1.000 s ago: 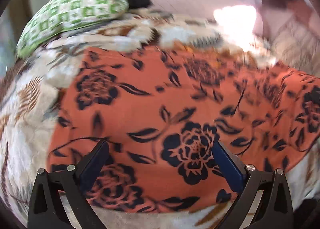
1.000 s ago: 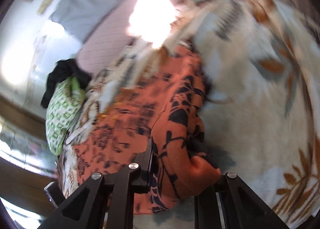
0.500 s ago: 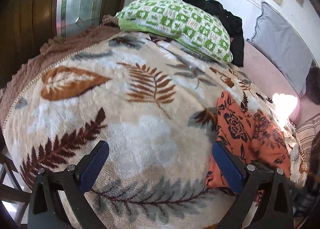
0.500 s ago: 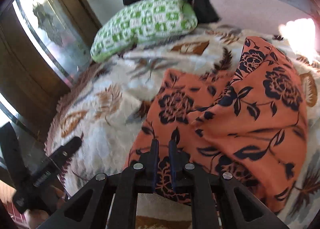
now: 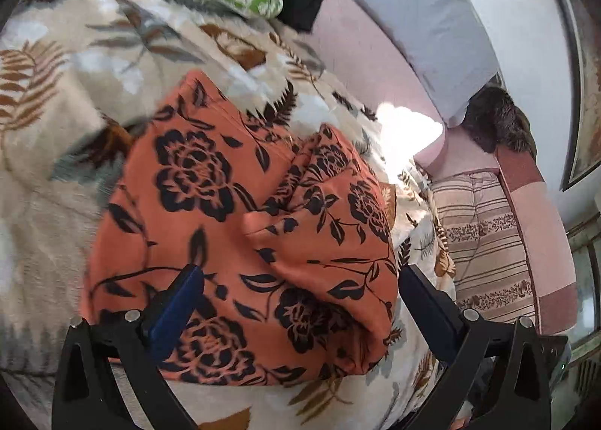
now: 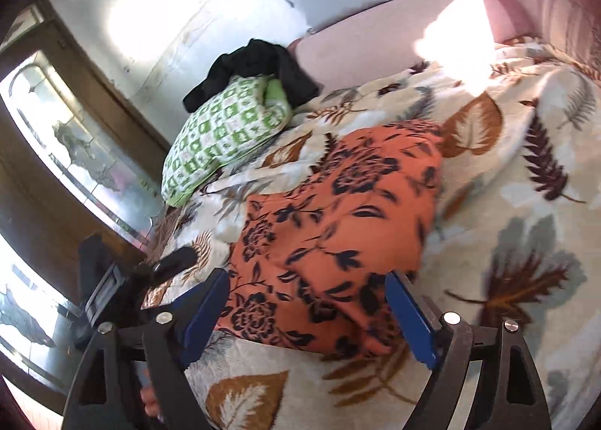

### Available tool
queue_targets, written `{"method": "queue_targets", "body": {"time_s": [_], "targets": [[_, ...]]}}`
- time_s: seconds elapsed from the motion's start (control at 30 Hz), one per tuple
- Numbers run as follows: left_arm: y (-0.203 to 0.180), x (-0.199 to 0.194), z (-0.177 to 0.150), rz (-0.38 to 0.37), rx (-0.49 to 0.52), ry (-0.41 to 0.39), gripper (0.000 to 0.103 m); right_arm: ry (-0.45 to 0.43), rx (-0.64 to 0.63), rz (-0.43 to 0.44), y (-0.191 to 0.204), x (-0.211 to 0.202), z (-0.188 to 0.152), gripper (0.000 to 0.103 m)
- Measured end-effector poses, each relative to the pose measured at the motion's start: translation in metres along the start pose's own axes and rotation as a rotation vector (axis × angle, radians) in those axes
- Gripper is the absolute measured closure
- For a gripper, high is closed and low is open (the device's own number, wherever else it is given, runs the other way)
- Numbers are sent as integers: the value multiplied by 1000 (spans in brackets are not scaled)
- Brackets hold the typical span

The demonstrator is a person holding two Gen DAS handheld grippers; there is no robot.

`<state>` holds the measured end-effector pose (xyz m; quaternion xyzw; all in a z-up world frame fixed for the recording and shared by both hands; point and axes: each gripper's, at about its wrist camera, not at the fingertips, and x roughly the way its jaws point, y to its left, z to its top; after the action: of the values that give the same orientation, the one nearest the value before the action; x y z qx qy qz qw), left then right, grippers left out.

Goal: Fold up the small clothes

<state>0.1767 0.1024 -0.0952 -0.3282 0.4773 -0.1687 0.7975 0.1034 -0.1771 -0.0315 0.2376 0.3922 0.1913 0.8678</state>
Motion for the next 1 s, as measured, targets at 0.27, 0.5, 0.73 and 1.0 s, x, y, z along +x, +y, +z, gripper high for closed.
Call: {"method": "queue_targets", "body": {"time_s": [0.27, 0.5, 0.73, 1.0], "targets": [[-9, 48, 13, 3, -81, 76, 42, -22, 57, 57, -44, -15, 6, 16], [-47, 8, 15, 89, 97, -106, 97, 1, 119, 82, -64, -1, 11, 16], [-32, -60, -56, 318, 268, -375, 97, 30, 79, 90, -42, 19, 26, 16], [48, -43, -49, 184, -14, -210, 94, 183, -125, 73, 24, 67, 21, 16]]}}
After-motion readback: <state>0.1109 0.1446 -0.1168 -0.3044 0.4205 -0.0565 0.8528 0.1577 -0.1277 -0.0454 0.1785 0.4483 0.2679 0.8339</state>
